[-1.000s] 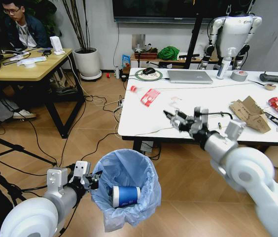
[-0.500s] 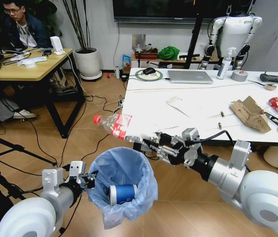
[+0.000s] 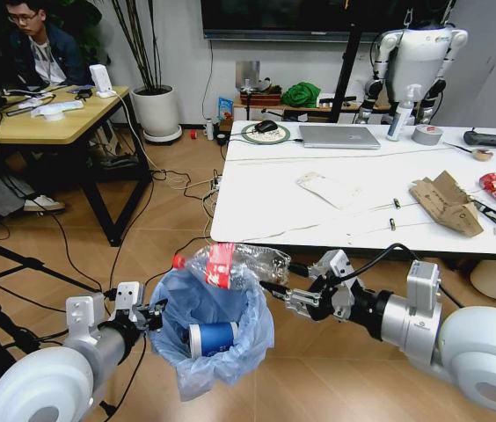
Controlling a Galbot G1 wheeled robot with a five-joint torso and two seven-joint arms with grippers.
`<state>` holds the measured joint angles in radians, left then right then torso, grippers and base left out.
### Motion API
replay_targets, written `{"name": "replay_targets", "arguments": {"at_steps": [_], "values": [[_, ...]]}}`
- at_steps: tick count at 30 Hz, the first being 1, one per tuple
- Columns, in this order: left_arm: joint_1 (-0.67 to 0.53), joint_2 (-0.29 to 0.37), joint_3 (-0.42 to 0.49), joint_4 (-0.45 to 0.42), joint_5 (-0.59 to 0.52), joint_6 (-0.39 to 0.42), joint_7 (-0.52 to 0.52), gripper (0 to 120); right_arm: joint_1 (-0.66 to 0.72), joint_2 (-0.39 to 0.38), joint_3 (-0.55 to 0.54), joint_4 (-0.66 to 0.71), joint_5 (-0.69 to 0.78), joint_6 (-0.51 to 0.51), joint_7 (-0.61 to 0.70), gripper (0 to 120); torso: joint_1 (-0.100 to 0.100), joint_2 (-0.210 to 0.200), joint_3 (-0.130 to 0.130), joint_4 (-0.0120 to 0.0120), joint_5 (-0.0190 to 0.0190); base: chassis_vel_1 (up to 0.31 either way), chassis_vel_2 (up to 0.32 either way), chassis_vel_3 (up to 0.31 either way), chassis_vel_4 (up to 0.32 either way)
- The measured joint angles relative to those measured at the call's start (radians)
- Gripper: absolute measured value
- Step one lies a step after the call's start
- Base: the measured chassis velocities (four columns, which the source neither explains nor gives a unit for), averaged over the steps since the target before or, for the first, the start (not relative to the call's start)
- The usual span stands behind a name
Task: Pick up the trash bin and place the trash from the table into it.
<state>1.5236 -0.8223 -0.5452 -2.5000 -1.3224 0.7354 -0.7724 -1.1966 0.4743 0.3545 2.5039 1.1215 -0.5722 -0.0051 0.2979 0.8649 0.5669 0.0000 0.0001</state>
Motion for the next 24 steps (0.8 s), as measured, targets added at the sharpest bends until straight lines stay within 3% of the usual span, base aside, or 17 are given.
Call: {"name": "replay_targets", "arguments": {"at_steps": [15,17,24], "values": [[0.007,0.004,-0.023,0.000,-0.020,0.000,0.002,0,-0.015,-0.052,0.011,-0.003,-0.055,0.016,-0.062,50,0.000,0.000,0.000,0.0000,0.0000,0.000,0.000,0.000,0.000],[0.006,0.004,-0.023,0.000,-0.020,0.000,0.002,0,-0.018,-0.051,0.009,-0.003,-0.057,0.020,-0.066,53,0.000,0.000,0.000,0.0000,0.0000,0.000,0.000,0.000,0.000],[0.001,0.005,-0.023,0.000,-0.024,0.000,0.004,0,-0.072,-0.031,0.009,-0.003,-0.090,0.027,-0.071,81,0.000,0.000,0.000,-0.0001,0.0000,0.000,0.000,0.000,0.000]]}}
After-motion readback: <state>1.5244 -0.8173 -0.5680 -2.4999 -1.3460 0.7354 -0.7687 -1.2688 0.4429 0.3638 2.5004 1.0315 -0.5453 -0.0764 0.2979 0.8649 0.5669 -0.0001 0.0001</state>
